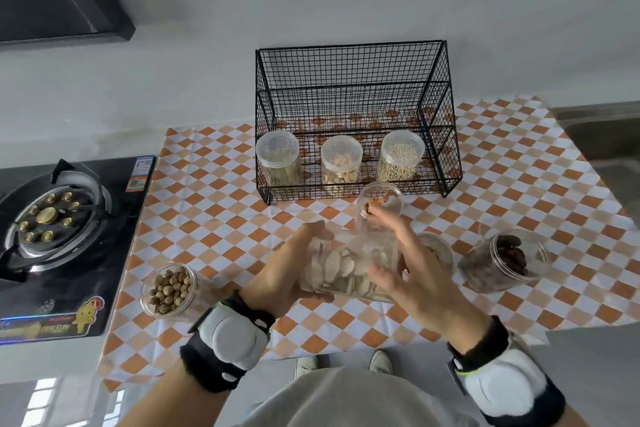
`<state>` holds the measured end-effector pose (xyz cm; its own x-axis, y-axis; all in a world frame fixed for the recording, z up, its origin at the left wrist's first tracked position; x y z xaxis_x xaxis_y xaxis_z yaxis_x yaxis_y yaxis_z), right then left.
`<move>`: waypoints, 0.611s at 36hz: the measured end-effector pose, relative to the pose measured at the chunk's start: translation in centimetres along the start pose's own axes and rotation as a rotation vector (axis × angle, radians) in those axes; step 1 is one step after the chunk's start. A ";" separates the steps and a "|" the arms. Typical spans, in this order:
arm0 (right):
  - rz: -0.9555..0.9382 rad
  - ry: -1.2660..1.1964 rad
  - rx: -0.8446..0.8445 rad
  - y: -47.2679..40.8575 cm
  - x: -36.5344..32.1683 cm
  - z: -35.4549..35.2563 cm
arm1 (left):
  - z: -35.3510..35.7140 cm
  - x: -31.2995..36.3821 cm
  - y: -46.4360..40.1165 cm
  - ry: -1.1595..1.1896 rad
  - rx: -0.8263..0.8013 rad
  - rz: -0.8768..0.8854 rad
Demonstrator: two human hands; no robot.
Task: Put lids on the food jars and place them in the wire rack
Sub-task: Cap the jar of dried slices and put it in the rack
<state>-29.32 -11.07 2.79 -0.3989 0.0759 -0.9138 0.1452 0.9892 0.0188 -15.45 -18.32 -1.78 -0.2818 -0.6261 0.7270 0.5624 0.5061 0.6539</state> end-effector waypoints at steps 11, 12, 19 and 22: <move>0.394 -0.506 0.097 0.8 2.0 -0.3 | 0.1 2.0 -0.1 -0.080 0.192 0.278; 0.331 -0.361 0.032 0.9 1.3 -0.2 | 0.2 1.6 -0.3 -0.032 0.176 0.228; -0.034 0.050 0.241 0.7 0.5 -2.8 | 2.0 1.5 -0.6 0.008 0.123 0.194; 0.054 -0.213 0.260 0.7 1.6 -3.0 | 2.1 3.0 0.3 -0.114 0.221 0.408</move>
<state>-32.59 -9.84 2.60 -0.1903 0.0724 -0.9790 0.3981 0.9173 -0.0096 -17.78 -18.79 1.03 -0.1632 -0.2874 0.9438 0.4694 0.8188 0.3305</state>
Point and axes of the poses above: each hand's wrist, its own y-axis away from the middle knuckle, its own z-axis out of the palm, x = y × z, the point moved 10 cm from there along -y, towards the middle knuckle, and after that the axes turned 1 degree about -y, right-handed, at the moved point
